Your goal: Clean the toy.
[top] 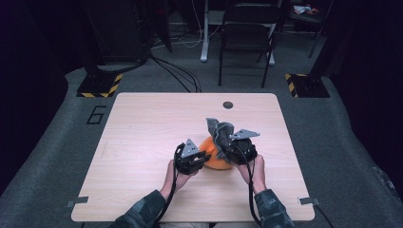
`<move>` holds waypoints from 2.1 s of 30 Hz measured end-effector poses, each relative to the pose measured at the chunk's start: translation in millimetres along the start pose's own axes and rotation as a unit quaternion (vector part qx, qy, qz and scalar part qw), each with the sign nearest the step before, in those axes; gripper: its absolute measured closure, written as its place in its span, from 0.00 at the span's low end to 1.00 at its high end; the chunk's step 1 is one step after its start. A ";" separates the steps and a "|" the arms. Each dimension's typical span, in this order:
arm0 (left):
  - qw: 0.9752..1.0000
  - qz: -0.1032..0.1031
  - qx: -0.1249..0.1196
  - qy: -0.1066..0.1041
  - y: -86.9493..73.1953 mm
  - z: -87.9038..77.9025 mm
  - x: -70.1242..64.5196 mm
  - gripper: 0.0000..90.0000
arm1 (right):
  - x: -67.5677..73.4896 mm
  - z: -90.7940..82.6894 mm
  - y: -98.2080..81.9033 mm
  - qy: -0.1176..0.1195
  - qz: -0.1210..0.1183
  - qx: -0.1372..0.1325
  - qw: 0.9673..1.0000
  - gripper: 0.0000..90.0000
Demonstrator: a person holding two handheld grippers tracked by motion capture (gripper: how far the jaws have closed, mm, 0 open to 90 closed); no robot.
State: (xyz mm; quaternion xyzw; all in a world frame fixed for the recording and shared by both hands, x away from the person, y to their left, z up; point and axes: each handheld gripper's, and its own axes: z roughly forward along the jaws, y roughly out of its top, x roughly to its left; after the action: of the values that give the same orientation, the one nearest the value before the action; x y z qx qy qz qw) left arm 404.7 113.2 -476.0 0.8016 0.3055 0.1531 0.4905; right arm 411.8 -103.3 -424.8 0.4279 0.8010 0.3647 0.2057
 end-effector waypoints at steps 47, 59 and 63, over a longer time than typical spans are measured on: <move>0.999 0.028 0.011 0.026 3.2 -3.7 -3.7 0.53 | -24.4 11.6 -15.7 0.013 0.063 0.021 0.998 0.82; 0.995 0.072 0.012 0.061 -9.7 15.1 -17.0 0.66 | -27.0 13.2 -19.1 0.010 0.067 0.014 0.998 0.82; 0.996 0.069 0.002 0.063 -9.8 14.3 -14.6 0.81 | -27.2 9.8 -16.8 0.005 0.069 0.008 0.998 0.82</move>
State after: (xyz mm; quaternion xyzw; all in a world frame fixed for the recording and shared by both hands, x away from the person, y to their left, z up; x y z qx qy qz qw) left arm 397.9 97.2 -490.5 0.8107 0.2800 0.2356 0.4569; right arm 424.0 -128.2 -443.5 0.4821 0.7735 0.3736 0.1726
